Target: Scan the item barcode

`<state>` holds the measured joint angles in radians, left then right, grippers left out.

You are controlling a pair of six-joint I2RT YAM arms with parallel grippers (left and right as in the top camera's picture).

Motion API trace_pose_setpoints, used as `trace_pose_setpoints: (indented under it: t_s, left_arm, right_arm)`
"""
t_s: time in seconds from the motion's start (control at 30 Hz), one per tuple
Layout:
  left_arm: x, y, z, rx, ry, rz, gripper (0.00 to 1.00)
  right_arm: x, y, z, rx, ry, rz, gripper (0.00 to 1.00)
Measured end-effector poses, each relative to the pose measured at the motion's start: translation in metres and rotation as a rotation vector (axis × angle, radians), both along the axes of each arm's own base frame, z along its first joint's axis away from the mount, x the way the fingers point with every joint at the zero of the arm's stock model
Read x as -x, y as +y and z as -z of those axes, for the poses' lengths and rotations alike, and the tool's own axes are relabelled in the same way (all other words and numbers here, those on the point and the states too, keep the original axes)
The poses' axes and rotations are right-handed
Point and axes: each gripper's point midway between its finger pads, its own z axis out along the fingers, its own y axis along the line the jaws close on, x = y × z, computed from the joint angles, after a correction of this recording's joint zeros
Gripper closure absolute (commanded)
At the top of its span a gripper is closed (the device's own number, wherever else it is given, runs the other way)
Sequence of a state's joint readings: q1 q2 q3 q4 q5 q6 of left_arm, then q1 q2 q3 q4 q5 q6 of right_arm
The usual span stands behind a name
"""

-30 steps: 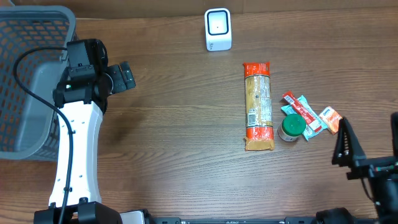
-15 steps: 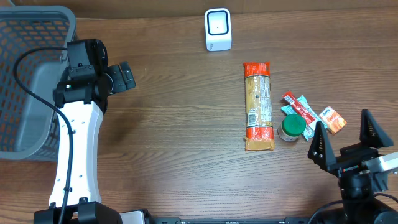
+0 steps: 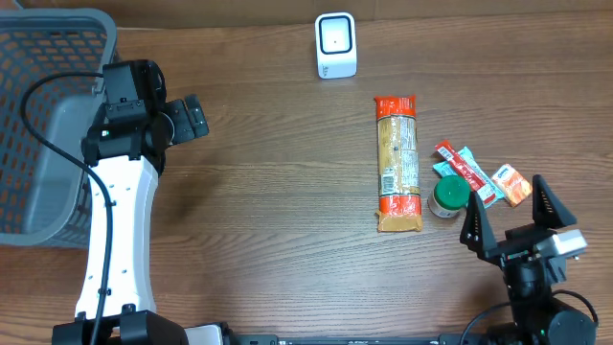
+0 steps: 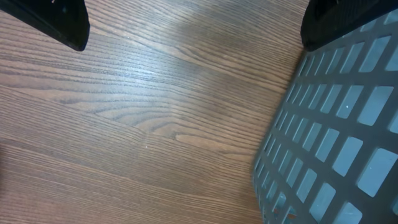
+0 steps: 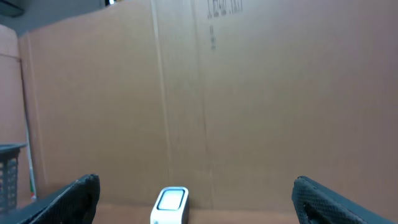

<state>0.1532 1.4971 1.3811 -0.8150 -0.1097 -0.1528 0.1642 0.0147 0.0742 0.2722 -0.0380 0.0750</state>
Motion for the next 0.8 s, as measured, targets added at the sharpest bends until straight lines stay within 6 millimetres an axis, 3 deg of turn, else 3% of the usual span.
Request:
trace_pose_setpoints:
  t_s: [0.1, 0.2, 0.5, 0.8]
  left_arm:
    - [0.0, 0.0, 0.0, 0.0, 0.0, 0.0, 0.0]
    - [0.0, 0.0, 0.0, 0.0, 0.0, 0.0, 0.0]
    - [0.0, 0.0, 0.0, 0.0, 0.0, 0.0, 0.0]
    - [0.0, 0.0, 0.0, 0.0, 0.0, 0.0, 0.0]
  right_arm:
    - [-0.006, 0.002, 0.019, 0.008, 0.04, -0.004, 0.0]
    - [-0.015, 0.004, 0.05, 0.026, 0.155, -0.007, 0.0]
    - [-0.021, 0.005, 0.109, 0.064, 0.392, -0.009, 0.0]
    - [-0.022, 0.0, 0.112, 0.061, 0.406, 0.013, 0.0]
